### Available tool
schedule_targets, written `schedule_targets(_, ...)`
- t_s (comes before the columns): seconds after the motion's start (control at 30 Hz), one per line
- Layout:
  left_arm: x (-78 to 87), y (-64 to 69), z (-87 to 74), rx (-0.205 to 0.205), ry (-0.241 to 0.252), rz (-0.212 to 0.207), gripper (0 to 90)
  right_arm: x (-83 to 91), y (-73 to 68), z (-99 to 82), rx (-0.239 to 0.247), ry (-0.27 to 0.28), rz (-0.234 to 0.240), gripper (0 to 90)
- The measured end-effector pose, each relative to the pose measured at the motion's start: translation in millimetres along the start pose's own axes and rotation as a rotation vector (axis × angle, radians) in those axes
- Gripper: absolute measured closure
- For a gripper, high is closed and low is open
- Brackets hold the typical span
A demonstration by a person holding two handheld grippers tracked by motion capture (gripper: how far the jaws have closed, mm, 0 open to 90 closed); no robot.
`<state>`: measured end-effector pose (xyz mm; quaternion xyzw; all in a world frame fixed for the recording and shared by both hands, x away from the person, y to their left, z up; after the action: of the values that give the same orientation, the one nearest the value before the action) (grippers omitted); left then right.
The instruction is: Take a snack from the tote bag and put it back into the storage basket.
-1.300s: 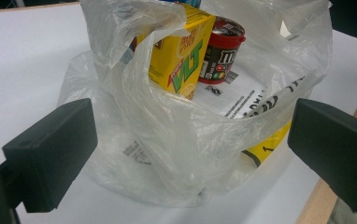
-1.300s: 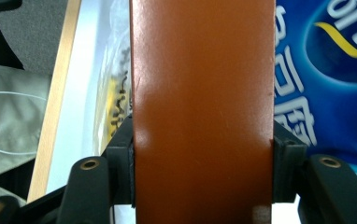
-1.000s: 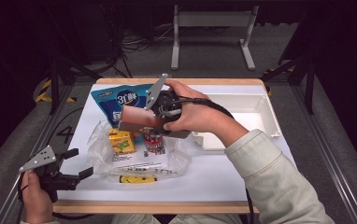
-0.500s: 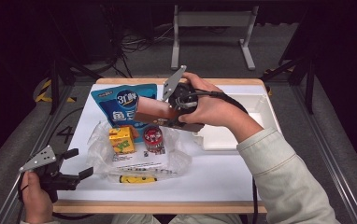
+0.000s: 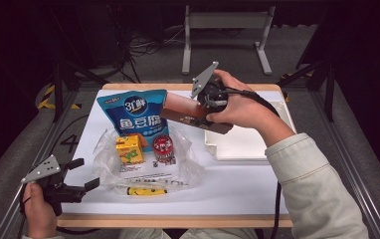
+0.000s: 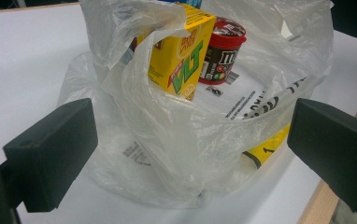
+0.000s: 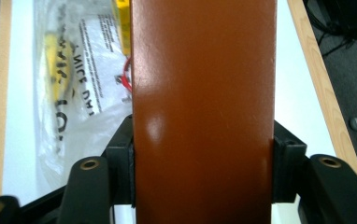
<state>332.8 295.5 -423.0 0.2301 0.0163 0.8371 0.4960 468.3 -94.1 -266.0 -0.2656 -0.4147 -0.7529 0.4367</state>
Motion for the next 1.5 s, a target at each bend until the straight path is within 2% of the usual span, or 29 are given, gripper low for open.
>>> schedule_targets(0.6, 4.6, 3.9, -2.9, -0.001, -0.010, 0.012, 2.3, 2.6, 32.8, -35.6, -0.060, -0.022, -0.046, 42.1)
schedule_targets(1.5, 0.4, 1.8, -1.2, -0.002, -0.017, 0.006, 2.3, 5.0, 60.6, -78.5, -0.131, -0.037, -0.088, 42.1)
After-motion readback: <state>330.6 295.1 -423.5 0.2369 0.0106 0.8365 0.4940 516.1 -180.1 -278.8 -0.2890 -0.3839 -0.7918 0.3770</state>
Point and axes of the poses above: each handheld gripper's, and its own axes: x roughly backward along the jaws, z roughly out of its top, y roughly to its right, the point moved 4 cm from there along -x, roughly forward along the jaws, and after that the axes turned 13 degrees about -z, right-handed, at the moved point
